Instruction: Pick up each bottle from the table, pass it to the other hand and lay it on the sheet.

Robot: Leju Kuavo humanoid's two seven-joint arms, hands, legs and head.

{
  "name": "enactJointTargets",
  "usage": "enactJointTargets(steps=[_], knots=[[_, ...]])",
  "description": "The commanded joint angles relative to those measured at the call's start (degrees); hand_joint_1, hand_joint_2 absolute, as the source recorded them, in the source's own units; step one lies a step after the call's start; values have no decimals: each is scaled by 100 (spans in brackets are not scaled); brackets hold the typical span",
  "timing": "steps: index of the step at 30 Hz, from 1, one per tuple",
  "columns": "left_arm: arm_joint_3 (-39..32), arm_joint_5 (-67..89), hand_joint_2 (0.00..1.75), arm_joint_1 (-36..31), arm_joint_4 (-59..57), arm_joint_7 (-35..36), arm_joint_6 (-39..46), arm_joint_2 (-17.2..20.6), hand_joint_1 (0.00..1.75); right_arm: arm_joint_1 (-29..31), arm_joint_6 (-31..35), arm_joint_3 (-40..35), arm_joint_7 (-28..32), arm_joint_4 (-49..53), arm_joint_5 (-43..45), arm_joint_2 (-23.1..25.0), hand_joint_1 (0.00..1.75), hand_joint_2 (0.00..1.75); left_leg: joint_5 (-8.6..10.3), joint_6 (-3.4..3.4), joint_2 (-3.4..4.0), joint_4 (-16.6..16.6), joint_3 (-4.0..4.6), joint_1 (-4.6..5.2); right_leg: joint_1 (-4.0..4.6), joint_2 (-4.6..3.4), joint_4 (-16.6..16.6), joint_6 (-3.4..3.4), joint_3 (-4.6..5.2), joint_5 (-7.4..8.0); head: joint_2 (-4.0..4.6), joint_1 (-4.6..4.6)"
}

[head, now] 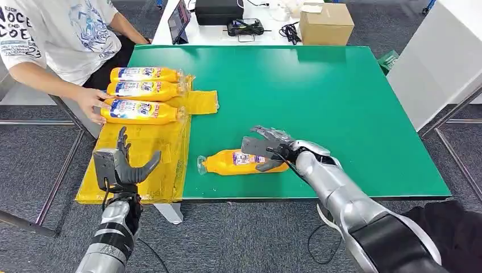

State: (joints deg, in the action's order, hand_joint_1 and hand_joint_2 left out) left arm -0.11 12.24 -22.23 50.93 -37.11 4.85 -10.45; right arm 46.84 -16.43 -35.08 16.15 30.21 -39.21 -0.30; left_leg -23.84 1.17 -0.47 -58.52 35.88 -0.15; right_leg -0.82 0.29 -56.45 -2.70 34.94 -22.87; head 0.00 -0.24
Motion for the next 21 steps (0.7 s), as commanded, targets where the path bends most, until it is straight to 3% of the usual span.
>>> enactJointTargets(steps=[1,8,21], knots=[[164,-47,175,-319,-575,-10,-46,-14,0,578,-227,-755,-83,-554,-56,-101,0,175,-7,-5,-1,-1,-15,2,-1,3,-5,9,-15,-10,0,0],[192,-139,175,-199,-447,31,-69,-32,0,791,-362,-1529,-456,-634,-237,-206,0,175,-4,-3,1,-1,-8,1,0,0,-2,6,-7,-5,0,0],[290,-141,175,-250,-580,90,-54,-92,0,345,-178,-2172,-687,-861,-381,118,0,175,-5,-4,1,5,-16,-3,3,0,5,7,-16,-5,0,0]])
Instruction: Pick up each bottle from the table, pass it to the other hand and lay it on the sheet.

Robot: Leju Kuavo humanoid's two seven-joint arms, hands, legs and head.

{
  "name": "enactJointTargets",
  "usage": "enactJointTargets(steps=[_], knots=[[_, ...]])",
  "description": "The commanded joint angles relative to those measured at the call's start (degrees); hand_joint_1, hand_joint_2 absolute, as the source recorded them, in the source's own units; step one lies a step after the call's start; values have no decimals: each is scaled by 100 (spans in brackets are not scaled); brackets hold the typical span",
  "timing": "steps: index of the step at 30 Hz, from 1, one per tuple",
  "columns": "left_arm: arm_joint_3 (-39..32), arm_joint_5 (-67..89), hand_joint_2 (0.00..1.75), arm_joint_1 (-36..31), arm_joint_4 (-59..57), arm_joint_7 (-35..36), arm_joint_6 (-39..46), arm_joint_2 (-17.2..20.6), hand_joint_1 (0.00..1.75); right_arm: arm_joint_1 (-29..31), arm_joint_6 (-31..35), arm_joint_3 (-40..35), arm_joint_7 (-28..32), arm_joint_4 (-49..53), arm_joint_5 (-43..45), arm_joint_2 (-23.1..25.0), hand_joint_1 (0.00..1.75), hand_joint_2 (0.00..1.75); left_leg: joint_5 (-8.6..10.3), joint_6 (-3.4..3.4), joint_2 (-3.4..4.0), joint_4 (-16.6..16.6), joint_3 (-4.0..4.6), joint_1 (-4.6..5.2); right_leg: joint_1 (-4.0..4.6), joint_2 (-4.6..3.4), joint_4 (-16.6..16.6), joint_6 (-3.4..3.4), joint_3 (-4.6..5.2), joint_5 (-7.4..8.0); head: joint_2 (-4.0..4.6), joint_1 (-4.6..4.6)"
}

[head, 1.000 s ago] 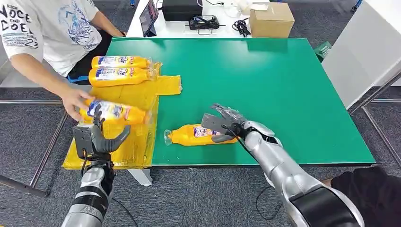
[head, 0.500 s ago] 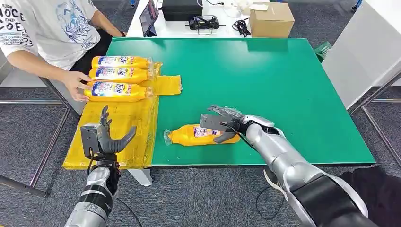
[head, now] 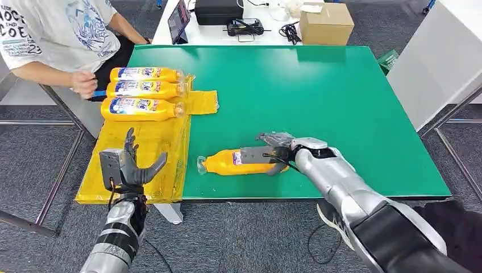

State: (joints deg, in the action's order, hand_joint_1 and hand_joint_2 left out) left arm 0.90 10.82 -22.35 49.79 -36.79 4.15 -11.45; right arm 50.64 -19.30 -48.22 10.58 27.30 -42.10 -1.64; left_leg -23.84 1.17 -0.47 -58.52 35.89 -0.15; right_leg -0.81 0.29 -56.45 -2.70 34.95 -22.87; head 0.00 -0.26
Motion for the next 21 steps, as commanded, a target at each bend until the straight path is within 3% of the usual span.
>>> enactJointTargets(steps=[1,13,14,15,16,17,20,21], knots=[[199,1,175,-256,-493,58,5,0,0,-78,122,-890,-144,-605,-105,282,0,175,-16,-10,5,8,-46,-6,8,-3,8,17,-46,-14,0,2],[225,4,175,-328,-623,62,22,-23,0,-213,300,-1017,-191,-721,-135,403,3,175,-7,-6,-1,6,-27,-5,5,3,8,11,-28,-7,0,2],[225,3,175,-331,-628,62,24,-22,0,-221,337,-1021,-202,-726,-136,400,19,175,-4,-5,0,5,-20,-3,4,2,6,9,-20,-6,0,4],[225,3,175,-331,-628,62,24,-22,0,-221,337,-1021,-202,-726,-136,400,19,175,-3,-4,-3,5,-18,-3,3,5,5,7,-18,-5,0,2],[225,3,175,-331,-628,62,24,-22,0,-221,337,-1021,-202,-726,-136,400,63,175,-11,-10,-3,9,-43,-7,8,6,10,17,-44,-14,0,2],[221,1,175,-323,-622,61,19,-11,0,-231,412,-1017,-202,-696,-142,379,131,175,-5,-6,-1,7,-24,-4,4,4,7,10,-23,-7,0,2],[214,-1,175,-307,-599,59,24,-7,0,-234,555,-938,-189,-652,-86,349,143,175,-6,-6,-1,7,-27,-4,4,3,8,9,-27,-8,0,2],[212,-2,175,-299,-587,59,20,-6,0,-247,646,-877,-171,-615,-40,334,157,175,-4,-5,0,5,-21,-3,4,3,6,8,-20,-6,0,4]])
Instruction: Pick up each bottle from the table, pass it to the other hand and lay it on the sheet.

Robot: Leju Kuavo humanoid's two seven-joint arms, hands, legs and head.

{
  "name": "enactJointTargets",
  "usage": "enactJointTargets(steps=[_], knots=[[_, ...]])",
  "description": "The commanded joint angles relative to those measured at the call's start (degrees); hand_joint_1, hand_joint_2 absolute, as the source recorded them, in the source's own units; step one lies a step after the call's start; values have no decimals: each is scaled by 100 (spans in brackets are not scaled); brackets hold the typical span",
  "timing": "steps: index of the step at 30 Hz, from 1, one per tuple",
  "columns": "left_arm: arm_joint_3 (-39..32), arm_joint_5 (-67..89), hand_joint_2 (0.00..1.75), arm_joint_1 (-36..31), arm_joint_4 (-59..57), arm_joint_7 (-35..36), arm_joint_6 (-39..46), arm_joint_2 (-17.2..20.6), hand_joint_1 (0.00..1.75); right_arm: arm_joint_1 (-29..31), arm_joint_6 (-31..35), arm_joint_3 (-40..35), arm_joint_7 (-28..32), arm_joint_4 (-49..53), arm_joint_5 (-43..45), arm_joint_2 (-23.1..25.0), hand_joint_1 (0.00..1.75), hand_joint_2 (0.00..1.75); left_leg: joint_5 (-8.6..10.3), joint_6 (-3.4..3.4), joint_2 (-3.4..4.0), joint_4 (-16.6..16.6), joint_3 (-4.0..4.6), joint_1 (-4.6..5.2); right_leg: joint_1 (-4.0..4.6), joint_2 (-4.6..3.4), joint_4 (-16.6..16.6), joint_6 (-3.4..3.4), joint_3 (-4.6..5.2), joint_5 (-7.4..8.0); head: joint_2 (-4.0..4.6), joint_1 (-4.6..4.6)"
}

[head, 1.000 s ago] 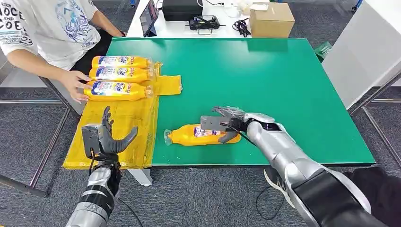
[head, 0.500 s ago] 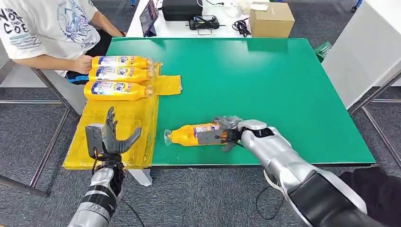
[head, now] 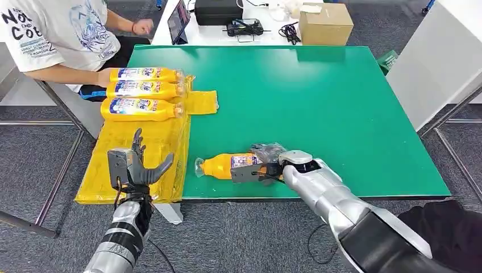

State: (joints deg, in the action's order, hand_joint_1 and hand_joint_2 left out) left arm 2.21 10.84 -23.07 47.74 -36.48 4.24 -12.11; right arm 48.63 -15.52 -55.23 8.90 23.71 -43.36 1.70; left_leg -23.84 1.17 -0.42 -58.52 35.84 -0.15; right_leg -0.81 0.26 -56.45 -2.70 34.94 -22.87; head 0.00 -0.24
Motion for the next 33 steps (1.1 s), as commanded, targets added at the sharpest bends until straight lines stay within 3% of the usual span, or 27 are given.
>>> enactJointTargets(steps=[1,6,9,13,16,18,21,23,24,25,32,33], knots=[[75,-6,175,-212,-357,28,7,62,0,-72,445,-44,49,-179,191,-31,175,175,-7,-7,-3,8,-28,-4,6,5,9,11,-30,-8,0,0],[49,-20,175,-115,-195,34,-13,66,0,-248,1118,422,171,189,514,-150,175,175,-2,-4,0,5,-15,-1,2,6,4,7,-16,-5,0,2],[-40,-142,175,134,224,165,-119,33,0,-823,2389,1313,237,1136,844,-233,175,175,-9,-5,3,4,-22,-3,4,2,5,10,-24,-9,0,0],[-32,-143,175,250,415,235,-160,37,0,-1025,2287,1399,2,1616,686,-311,175,175,-16,-6,8,2,-24,-5,7,-4,2,11,-26,-14,0,-2],[-94,-474,175,638,960,457,-518,-35,0,-2333,3926,3057,469,3769,841,-4,175,175,-17,-8,4,3,-26,-8,9,1,7,11,-30,-14,0,2],[1,-808,175,906,1343,675,-872,-80,0,-3097,4393,3695,694,5091,899,198,175,175,-9,-5,4,4,-4,-5,5,-5,5,8,-6,-6,0,2],[255,-1225,175,1082,1680,881,-1191,-79,0,-3629,4642,4293,1134,5775,1138,431,175,175,-24,-9,2,2,-14,-6,7,-2,0,13,-18,-22,0,2],[433,-1568,175,1144,1808,1035,-1520,-63,0,-3801,4627,4478,1386,5792,1322,461,175,175,-45,-15,-12,-5,-38,-9,10,13,-9,22,-43,-47,0,2],[618,-1824,175,1188,1901,1124,-1682,9,0,-3853,4415,4580,1509,5653,1386,515,175,175,-14,-7,-28,2,9,-4,4,27,1,8,-4,-19,0,0],[681,-1853,175,1219,1945,1128,-1681,34,0,-3862,4395,4608,1594,5558,1404,537,175,175,-21,-8,-35,0,-4,-4,5,34,1,11,-16,-28,0,0],[690,-1857,175,1228,1947,1128,-1679,39,0,-3862,4401,4606,1621,5529,1408,546,175,175,-14,-5,-21,4,13,0,0,19,2,7,4,-16,0,0],[1252,-2493,175,1311,2083,1281,-2605,234,0,-3982,3612,4230,2013,5048,1460,622,173,175,-18,-6,-12,3,7,-2,2,12,2,9,0,-15,0,0]])
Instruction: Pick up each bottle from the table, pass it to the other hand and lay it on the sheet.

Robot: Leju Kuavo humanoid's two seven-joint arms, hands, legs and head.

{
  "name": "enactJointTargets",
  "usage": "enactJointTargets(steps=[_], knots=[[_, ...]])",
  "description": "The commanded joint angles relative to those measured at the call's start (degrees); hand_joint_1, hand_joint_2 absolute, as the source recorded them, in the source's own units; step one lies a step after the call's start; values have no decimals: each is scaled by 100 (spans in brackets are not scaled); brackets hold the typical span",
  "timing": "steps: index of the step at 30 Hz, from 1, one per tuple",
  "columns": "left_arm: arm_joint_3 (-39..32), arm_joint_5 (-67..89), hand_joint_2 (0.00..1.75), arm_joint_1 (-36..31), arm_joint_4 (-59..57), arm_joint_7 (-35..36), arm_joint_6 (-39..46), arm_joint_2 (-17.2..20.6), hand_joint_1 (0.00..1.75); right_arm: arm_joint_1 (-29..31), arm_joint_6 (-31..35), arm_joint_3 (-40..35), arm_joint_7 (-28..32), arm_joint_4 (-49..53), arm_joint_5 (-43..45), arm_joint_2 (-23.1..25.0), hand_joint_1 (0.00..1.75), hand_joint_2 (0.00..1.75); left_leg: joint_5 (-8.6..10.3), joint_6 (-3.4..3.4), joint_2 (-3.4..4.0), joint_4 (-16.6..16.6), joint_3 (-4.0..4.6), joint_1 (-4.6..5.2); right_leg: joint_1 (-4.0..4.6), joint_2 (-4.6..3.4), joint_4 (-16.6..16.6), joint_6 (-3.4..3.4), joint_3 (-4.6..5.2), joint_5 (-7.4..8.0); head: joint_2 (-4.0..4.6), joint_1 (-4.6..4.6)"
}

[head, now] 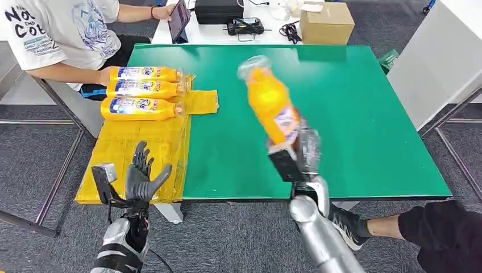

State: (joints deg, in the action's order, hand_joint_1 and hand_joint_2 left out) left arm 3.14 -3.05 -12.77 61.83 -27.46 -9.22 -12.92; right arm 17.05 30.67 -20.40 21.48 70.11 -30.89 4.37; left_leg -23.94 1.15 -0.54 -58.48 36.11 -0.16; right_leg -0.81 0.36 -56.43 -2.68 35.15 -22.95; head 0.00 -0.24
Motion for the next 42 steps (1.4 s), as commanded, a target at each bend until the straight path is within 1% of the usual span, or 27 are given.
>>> enactJointTargets(steps=[1,4,5,7,8,9,10,11,12,14,15,17,18,21,22,23,24,25,27,28,30,31,34,35,37,40,42], knots=[[1199,-1118,175,297,698,377,-1300,322,0,-841,-1069,711,775,368,239,370,173,175,-9,-4,4,1,-24,2,-1,-2,-1,9,-21,-8,0,2],[1595,-1180,175,372,950,308,-1553,430,0,-840,-1749,333,865,-257,417,518,175,175,-6,-5,12,6,-24,-2,4,-8,7,8,-18,-2,0,2],[1737,-1175,175,370,1017,297,-1609,452,0,-801,-1841,157,929,-554,346,575,175,175,-14,-9,18,9,-42,-4,7,-13,9,13,-35,-8,0,0],[1957,-1140,175,320,1069,287,-1678,495,0,-659,-2030,-131,1027,-1141,289,726,175,175,-8,-7,19,8,-29,-6,8,-16,9,9,-24,-1,0,2],[2055,-1120,175,276,1061,286,-1693,499,0,-575,-2089,-309,1069,-1435,249,829,175,175,-28,-14,33,13,-72,-9,12,-28,13,21,-61,-17,0,2],[2062,-1120,175,269,1060,289,-1687,490,0,-581,-2060,-325,1075,-1454,241,862,175,175,-14,-9,33,12,-46,-7,9,-28,13,12,-35,-3,0,2],[2068,-1119,175,260,1049,289,-1683,491,0,-573,-2025,-345,1073,-1487,228,892,175,175,-21,-12,36,14,-61,-8,10,-31,13,17,-50,-9,0,2],[2066,-1119,175,258,1047,288,-1683,496,0,-557,-2028,-343,1072,-1489,228,886,175,175,-5,-6,21,8,-25,-5,5,-18,6,8,-17,0,0,2],[2064,-1119,175,257,1045,286,-1684,502,0,-545,-2032,-339,1072,-1490,228,870,175,175,-13,-10,30,11,-45,-7,8,-26,8,14,-34,-6,0,2],[2060,-1122,175,257,1042,280,-1689,512,0,-525,-2033,-327,1072,-1480,228,841,175,175,-4,-5,17,7,-21,-4,5,-15,5,8,-15,0,0,2],[2105,-1084,175,229,1030,259,-1730,540,0,-516,-2162,-384,1059,-1482,233,820,175,175,-7,-6,19,9,-32,-2,3,-16,5,10,-24,-3,0,4],[2159,-1040,175,161,934,247,-1744,515,0,-452,-2351,-599,1033,-1665,190,931,175,175,-4,-4,16,7,-22,-3,2,-14,6,8,-16,0,0,2],[2172,-1021,175,132,890,243,-1732,498,0,-384,-2405,-728,1033,-1828,156,976,175,175,-7,-5,19,9,-34,-5,5,-17,9,11,-28,-2,0,0],[2175,-1020,175,127,885,243,-1730,493,0,-385,-2386,-749,1026,-1841,138,998,175,175,-9,-8,22,7,-34,-4,5,-19,5,12,-27,-4,0,0],[2208,-993,175,91,833,251,-1735,491,0,-282,-2358,-917,1020,-2027,29,1016,175,175,-7,-7,20,8,-28,-2,3,-17,4,11,-21,-3,0,0],[2224,-972,175,76,799,262,-1727,489,0,-238,-2383,-995,1013,-2098,3,1032,175,175,-21,-14,30,9,-62,-6,7,-26,3,22,-50,-14,0,0],[2250,-940,175,64,760,280,-1722,491,0,-189,-2347,-1115,978,-2176,-107,1051,171,175,-5,-7,14,8,-26,-3,4,-12,4,10,-20,-2,0,0],[2280,-899,175,47,729,285,-1728,498,0,-145,-2334,-1213,948,-2247,-187,1067,173,175,-10,-10,18,10,-40,-5,6,-15,8,15,-34,-6,0,0],[2309,-861,175,22,673,287,-1729,493,0,-75,-2325,-1377,894,-2380,-299,1093,171,175,-5,-6,18,7,-24,-3,4,-15,5,8,-17,-1,0,0],[2314,-849,175,13,650,285,-1726,486,0,-37,-2334,-1457,864,-2474,-338,1116,173,175,-12,-9,22,8,-41,-4,5,-19,5,13,-33,-7,0,0],[2332,-821,175,-14,623,295,-1726,485,0,16,-2305,-1587,829,-2596,-438,1125,175,175,-5,-6,17,8,-27,-4,5,-14,5,9,-19,-2,0,-2],[2339,-803,175,-30,597,302,-1719,483,0,38,-2336,-1630,829,-2662,-436,1140,173,175,-11,-8,20,6,-41,-5,6,-17,5,13,-32,-7,0,0],[2352,-761,175,-74,522,319,-1693,494,0,81,-2400,-1690,821,-2760,-413,1162,175,175,-3,-5,10,7,-23,-3,3,-7,5,8,-17,-2,0,0],[2360,-748,175,-88,490,331,-1698,496,0,96,-2398,-1698,813,-2785,-404,1163,173,175,-9,-7,14,8,-39,-5,5,-11,7,12,-33,-7,0,-2],[2367,-731,175,-98,463,330,-1713,507,0,115,-2377,-1688,796,-2809,-390,1151,175,175,-9,-7,8,6,-37,-4,5,-5,5,11,-32,-8,0,0],[2361,-729,175,-98,458,329,-1708,509,0,117,-2363,-1680,792,-2810,-385,1150,175,175,1,-4,2,6,-15,-1,1,0,4,6,-11,-2,0,0],[2361,-729,175,-98,458,329,-1708,509,0,117,-2363,-1680,792,-2810,-385,1150,175,175,-5,-7,4,6,-27,-3,4,-1,4,10,-23,-7,0,0]])
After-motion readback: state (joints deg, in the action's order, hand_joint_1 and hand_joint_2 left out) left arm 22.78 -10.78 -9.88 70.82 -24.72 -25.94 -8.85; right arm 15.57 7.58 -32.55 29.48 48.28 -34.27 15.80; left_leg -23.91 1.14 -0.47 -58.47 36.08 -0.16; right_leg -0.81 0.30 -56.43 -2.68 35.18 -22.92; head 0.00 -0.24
